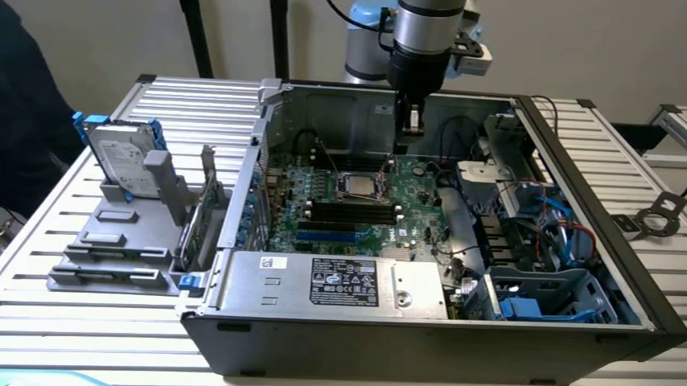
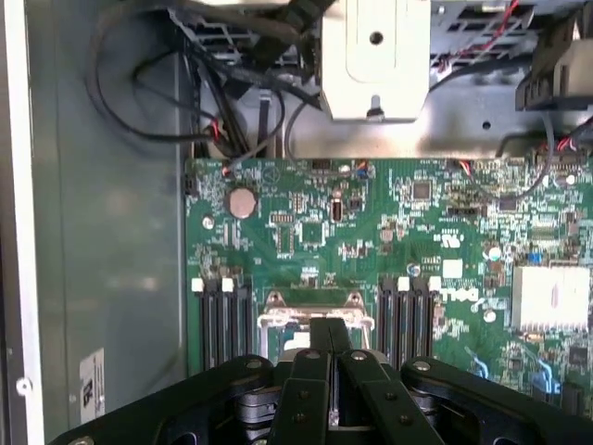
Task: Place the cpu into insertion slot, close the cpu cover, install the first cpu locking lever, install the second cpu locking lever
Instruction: 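Close the cpu cover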
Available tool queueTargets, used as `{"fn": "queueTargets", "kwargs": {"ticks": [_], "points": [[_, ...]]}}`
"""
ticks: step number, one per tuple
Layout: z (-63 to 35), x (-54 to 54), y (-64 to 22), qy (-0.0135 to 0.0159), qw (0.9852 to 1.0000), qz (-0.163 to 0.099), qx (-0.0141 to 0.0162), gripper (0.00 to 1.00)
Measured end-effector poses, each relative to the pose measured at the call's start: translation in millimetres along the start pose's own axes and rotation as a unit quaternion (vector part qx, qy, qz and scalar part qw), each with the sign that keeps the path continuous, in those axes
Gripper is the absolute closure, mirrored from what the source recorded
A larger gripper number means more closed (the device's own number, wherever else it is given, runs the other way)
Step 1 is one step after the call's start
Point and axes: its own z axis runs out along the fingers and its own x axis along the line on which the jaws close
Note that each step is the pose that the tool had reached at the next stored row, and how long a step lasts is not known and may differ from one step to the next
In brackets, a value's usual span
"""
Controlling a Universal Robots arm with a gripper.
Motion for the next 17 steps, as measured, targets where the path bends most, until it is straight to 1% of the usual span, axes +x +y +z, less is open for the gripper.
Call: {"fn": "queueTargets", "kwargs": {"ticks": [2, 4, 9, 15, 16, 17], "points": [[1.1, 0.3, 5.8, 0.0000, 1.0000, -0.002, 0.0001, 0.89], [4.4, 1.2, 8.1, 0.0001, 1.0000, -0.005, 0.0002, 0.89], [13.8, 4.9, 10.8, 0.0003, 0.9999, -0.010, 0.0004, 0.89], [24.8, 7.4, 11.7, 0.0005, 0.9999, -0.014, 0.0005, 0.89], [26.5, 7.4, 11.7, 0.0006, 0.9999, -0.014, 0.0006, 0.89], [27.5, 7.4, 11.6, 0.0005, 0.9999, -0.014, 0.0016, 0.89]]}}
